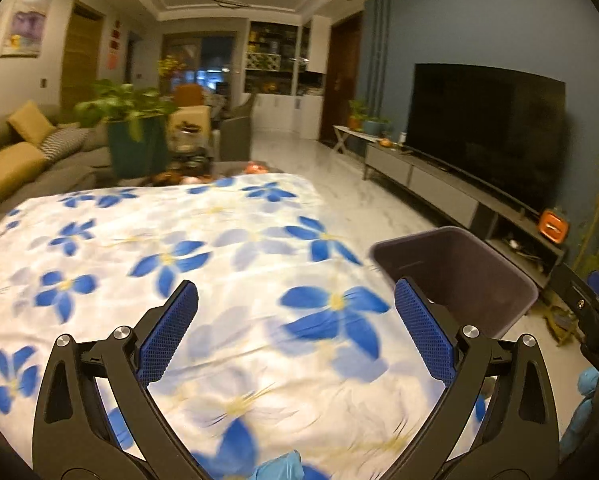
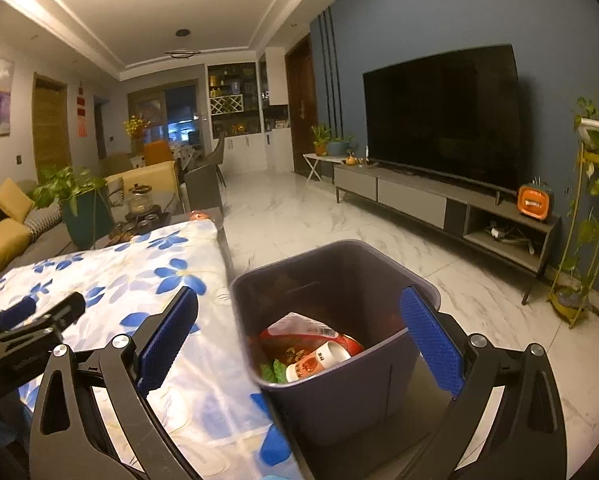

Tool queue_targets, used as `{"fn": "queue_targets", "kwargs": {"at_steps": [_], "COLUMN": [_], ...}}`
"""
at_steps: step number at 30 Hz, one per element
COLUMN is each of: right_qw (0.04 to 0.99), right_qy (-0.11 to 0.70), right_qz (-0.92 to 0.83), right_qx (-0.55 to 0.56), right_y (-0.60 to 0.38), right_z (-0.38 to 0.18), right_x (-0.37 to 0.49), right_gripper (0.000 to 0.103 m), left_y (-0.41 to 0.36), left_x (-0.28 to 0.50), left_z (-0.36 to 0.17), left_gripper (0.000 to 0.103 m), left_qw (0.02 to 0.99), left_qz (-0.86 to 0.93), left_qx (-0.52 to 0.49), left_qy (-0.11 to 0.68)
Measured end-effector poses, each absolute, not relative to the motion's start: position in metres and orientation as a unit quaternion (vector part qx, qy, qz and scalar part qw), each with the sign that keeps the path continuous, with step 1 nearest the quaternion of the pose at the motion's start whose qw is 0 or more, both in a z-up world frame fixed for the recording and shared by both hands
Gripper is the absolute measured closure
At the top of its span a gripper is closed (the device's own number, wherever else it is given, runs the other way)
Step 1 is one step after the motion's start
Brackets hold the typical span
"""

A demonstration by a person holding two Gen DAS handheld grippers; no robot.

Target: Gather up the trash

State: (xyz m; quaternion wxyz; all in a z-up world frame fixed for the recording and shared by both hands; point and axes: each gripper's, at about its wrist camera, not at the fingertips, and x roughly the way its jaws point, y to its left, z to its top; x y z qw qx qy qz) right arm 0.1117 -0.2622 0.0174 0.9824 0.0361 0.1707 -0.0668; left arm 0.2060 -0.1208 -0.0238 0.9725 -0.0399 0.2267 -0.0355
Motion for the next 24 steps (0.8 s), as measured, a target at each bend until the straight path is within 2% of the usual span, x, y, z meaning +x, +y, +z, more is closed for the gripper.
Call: {"fn": "queue_targets", "kwargs": {"at_steps": [24], "right_qw": [0.989], "right_qy": [0.132], "right_qz": [-0.059], "right_qx": [-0.007], "right_y": [-0.173], "right_z": [0.037], "right_x": [0.005], "right_gripper": [0.006], "left_y": [-0.055], "left_x": [0.079], "left_z": [0.002], "left_gripper": [0.006], "left_qw": [0.980], "left_qz": [-0.014], "left_qx": [-0.039], "left_qy": [0.196]}}
